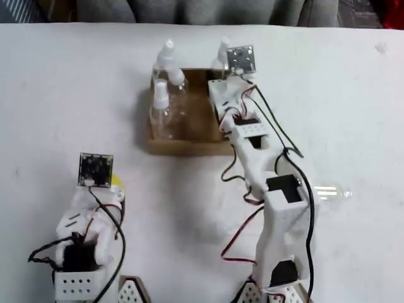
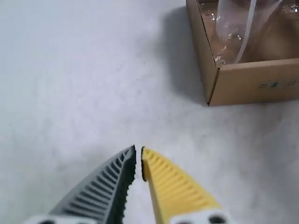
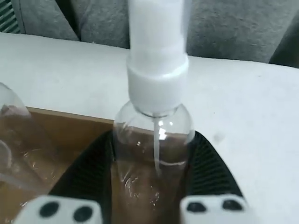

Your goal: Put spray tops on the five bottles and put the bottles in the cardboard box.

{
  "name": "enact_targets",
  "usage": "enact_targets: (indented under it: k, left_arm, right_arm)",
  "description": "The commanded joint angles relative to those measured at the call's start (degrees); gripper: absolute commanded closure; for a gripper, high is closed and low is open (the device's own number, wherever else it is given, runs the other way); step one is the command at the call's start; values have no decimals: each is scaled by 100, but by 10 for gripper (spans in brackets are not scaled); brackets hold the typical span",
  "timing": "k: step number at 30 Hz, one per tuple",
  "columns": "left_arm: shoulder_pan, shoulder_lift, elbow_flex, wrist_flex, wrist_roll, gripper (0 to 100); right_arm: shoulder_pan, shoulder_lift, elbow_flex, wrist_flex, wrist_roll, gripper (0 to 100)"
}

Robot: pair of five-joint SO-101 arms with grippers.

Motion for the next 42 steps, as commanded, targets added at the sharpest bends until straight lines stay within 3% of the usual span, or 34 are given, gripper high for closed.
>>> enact_targets:
  k: [1,6,15,30,36,42]
  left_arm:
    - [-40,-92,-9,9,-70,978]
    - [-40,-92,-9,9,-70,978]
    - [-40,-92,-9,9,-70,978]
    - [-66,-92,-9,9,-70,978]
    - [-66,-92,-9,9,-70,978]
    - [-66,-92,-9,9,-70,976]
  right_arm:
    - [-4,-84,-44,-110,70,977]
    - [-92,-136,114,-101,70,970]
    - [-180,-127,141,101,70,746]
    - [-312,-136,132,92,26,739]
    - [-312,-136,132,207,26,641]
    - [-303,-347,158,233,18,640]
